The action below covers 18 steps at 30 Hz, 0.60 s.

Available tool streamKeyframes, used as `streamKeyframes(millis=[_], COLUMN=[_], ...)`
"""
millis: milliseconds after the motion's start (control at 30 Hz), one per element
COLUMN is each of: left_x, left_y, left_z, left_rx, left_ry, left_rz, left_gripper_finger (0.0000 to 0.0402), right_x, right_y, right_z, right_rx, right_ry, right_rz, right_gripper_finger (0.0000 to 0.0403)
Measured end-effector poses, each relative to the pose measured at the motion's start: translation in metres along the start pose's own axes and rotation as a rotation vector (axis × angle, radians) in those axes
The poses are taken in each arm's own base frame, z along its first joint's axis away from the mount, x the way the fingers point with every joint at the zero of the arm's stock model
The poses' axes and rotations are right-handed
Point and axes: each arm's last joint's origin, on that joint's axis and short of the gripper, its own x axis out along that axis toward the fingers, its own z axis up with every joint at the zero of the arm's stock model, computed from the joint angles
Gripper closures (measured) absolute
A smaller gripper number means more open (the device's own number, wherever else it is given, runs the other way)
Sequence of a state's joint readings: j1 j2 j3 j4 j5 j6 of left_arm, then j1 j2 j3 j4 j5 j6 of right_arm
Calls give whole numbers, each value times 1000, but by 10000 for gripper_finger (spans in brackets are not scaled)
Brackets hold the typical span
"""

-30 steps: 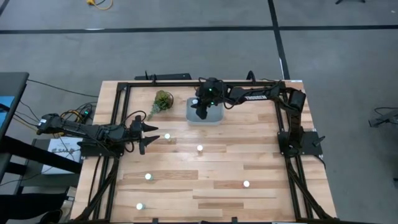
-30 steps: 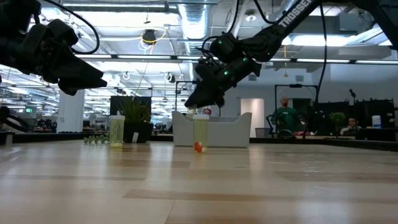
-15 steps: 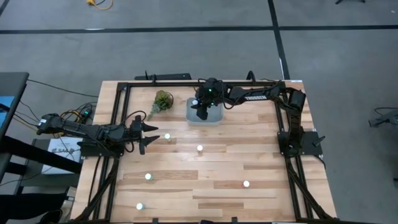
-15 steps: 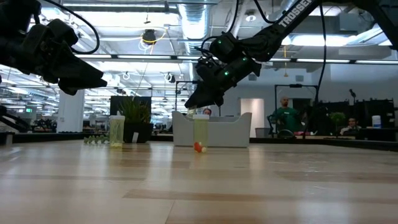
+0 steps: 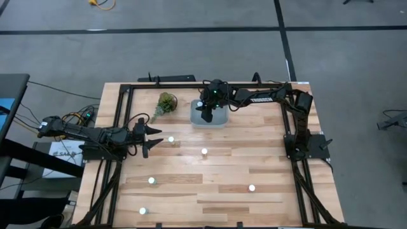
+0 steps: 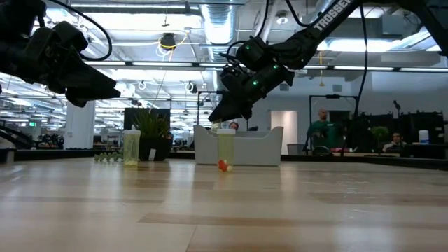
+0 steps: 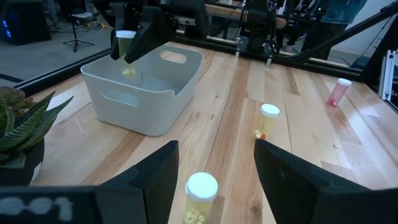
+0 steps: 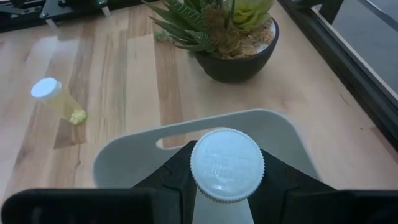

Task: Pick and place pill bottles into a basket
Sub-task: Put the top right yellow pill bottle into the bin

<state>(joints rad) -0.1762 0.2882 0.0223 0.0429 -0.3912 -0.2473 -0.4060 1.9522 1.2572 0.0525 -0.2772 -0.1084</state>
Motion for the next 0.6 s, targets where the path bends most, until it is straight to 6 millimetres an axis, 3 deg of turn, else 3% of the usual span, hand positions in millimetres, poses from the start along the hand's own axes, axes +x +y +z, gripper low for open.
streamKeyframes(millis=[367, 600], left_x=[0, 0], left_y=[0, 0], left_z=[0, 0], left_rx=[0, 7], left_ry=[0, 0], left_rz=[1, 1], left_gripper_finger=[203, 203], right_x=[8, 6], right_y=[31, 22], right_z=[5, 5], right_rx=[43, 85], right_ry=[-11, -26], right_rz=[-23, -130], right_gripper_finger=[300, 300])
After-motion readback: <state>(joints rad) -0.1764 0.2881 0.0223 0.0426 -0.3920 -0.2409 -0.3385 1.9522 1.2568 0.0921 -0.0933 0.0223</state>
